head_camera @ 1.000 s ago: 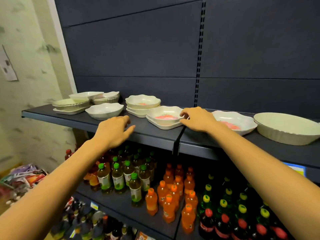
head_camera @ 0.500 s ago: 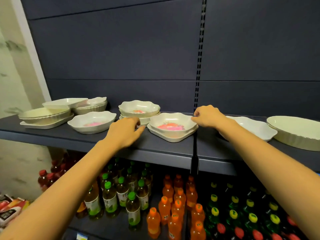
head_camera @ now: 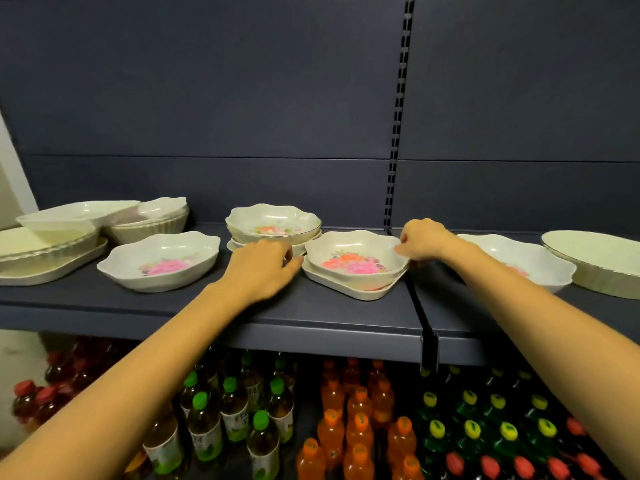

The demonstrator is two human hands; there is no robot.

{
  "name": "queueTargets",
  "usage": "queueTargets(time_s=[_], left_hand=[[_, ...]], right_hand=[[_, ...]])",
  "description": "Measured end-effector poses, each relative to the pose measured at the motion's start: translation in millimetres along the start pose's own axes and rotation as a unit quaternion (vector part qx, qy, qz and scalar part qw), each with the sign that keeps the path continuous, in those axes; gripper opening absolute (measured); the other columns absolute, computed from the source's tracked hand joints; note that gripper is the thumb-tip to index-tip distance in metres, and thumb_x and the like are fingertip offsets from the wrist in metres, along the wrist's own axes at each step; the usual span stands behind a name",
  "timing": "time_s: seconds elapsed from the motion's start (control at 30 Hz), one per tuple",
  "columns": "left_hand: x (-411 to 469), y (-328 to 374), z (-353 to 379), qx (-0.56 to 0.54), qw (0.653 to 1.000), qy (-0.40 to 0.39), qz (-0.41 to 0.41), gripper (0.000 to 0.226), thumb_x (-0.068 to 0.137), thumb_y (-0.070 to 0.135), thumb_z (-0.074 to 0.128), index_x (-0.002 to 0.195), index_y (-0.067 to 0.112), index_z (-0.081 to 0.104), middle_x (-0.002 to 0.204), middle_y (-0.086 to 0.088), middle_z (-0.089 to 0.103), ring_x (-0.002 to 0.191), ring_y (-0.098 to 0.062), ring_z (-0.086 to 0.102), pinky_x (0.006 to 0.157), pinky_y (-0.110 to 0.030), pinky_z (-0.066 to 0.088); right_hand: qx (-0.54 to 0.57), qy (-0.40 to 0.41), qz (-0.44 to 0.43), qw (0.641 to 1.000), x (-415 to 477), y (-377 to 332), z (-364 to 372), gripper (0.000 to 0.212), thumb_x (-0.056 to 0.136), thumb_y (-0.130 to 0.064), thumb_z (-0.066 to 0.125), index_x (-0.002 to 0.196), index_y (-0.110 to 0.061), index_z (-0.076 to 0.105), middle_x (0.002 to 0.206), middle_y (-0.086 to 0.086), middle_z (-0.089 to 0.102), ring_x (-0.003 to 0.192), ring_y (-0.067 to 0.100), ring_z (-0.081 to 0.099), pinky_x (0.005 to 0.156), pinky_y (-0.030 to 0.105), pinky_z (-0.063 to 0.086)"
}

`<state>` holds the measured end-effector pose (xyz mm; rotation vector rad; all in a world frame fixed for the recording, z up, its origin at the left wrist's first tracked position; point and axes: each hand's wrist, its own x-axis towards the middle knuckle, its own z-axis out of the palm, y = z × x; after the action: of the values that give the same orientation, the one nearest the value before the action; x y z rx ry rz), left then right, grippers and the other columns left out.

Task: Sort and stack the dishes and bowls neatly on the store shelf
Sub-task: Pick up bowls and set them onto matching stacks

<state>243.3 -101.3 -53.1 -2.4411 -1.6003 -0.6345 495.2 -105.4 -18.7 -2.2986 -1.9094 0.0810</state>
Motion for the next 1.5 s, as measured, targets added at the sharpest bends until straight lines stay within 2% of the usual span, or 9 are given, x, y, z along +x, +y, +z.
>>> queueTargets(time_s=[0.2,0.3,0.43,0.67,0.8,0.9,0.97,1.37,1.5], left_hand=[[6.3,-4.1,4.3,-0.038,0.999,-0.001,0.011,0.038,0.094,0.044,0.039,0.098,0.011,0.058,0.103,-0.007,0.068,0.093,-0.029,0.061,0.075,-0.036,0.047],[6.0,-0.1,5.6,-0.041,0.999,0.002,0.024,0.036,0.094,0.042,0.041,0.099,0.010,0.056,0.103,-0.010,0.067,0.095,-0.031,0.060,0.075,-0.036,0.045],[9.8,6.4,6.5,-0.034,0.999,-0.004,0.013,0.045,0.094,0.044,0.040,0.099,0.003,0.061,0.105,-0.016,0.067,0.098,-0.035,0.061,0.074,-0.036,0.043],[18.4,15.6,10.0,-0.071,0.995,-0.068,-0.024,0.047,0.091,0.040,0.049,0.115,0.001,0.057,0.118,-0.017,0.063,0.110,-0.035,0.058,0.077,-0.036,0.042],[24.2,10.6,12.0,-0.127,0.986,-0.100,-0.039,0.022,0.088,0.021,0.049,0.087,0.002,0.060,0.087,-0.013,0.067,0.091,-0.033,0.063,0.072,-0.033,0.043],[25.7,6.6,9.6,-0.203,0.966,-0.153,-0.054,0.027,0.085,0.013,0.046,0.059,0.009,0.051,0.041,0.001,0.056,0.048,-0.019,0.052,0.056,-0.025,0.043],[24.6,4.3,6.8,-0.246,0.954,-0.164,-0.055,0.028,0.085,0.011,0.044,0.058,0.010,0.050,0.026,0.003,0.048,0.041,-0.018,0.044,0.049,-0.023,0.038],[23.5,23.0,-11.4,-0.272,0.958,-0.086,-0.034,0.046,0.090,0.014,0.043,0.045,0.009,0.053,0.023,0.002,0.045,0.047,-0.018,0.046,0.055,-0.025,0.036],[26.4,41.4,-17.2,-0.280,0.958,-0.048,-0.041,0.044,0.090,0.015,0.044,0.048,0.006,0.055,0.047,-0.008,0.052,0.059,-0.027,0.050,0.071,-0.032,0.040]], right_hand=[[0.065,0.115,0.041,0.990,-13.3,4.7,-15.2,0.030,0.094,-0.019,0.046,0.100,0.003,0.066,0.099,0.021,0.070,0.089,0.035,0.060,0.069,0.029,0.037],[0.098,0.151,0.080,0.980,-24.5,8.4,-26.0,0.028,0.091,-0.016,0.048,0.092,0.004,0.068,0.087,0.020,0.069,0.073,0.029,0.054,0.063,0.029,0.040],[0.116,0.164,0.109,0.974,-47.9,9.6,-31.6,0.033,0.088,-0.012,0.046,0.056,-0.007,0.055,0.070,0.016,0.063,0.065,0.029,0.053,0.051,0.023,0.035],[0.125,0.194,0.147,0.962,-83.5,10.2,-28.5,0.024,0.090,-0.013,0.046,0.074,-0.004,0.062,0.066,0.012,0.061,0.062,0.025,0.052,0.053,0.026,0.036],[0.118,0.207,0.183,0.954,-101.2,13.7,-25.3,0.027,0.089,-0.012,0.045,0.070,-0.003,0.061,0.053,0.006,0.054,0.057,0.023,0.050,0.057,0.028,0.035],[0.104,0.208,0.203,0.951,-113.2,19.3,-24.0,0.029,0.089,-0.012,0.045,0.064,-0.005,0.059,0.050,0.004,0.050,0.069,0.029,0.051,0.063,0.028,0.035],[0.106,0.207,0.212,0.949,-120.7,24.9,-23.5,0.030,0.089,-0.012,0.045,0.062,-0.007,0.058,0.049,0.003,0.050,0.070,0.028,0.051,0.065,0.027,0.034],[0.137,0.242,0.256,0.926,-163.0,85.9,-40.9,0.030,0.086,-0.010,0.046,0.058,-0.005,0.057,0.060,0.014,0.060,0.062,0.026,0.052,0.055,0.026,0.038],[0.170,0.248,0.268,0.915,-169.9,118.3,-51.4,0.026,0.088,-0.011,0.047,0.074,-0.001,0.067,0.057,0.013,0.057,0.070,0.028,0.053,0.069,0.031,0.044]])
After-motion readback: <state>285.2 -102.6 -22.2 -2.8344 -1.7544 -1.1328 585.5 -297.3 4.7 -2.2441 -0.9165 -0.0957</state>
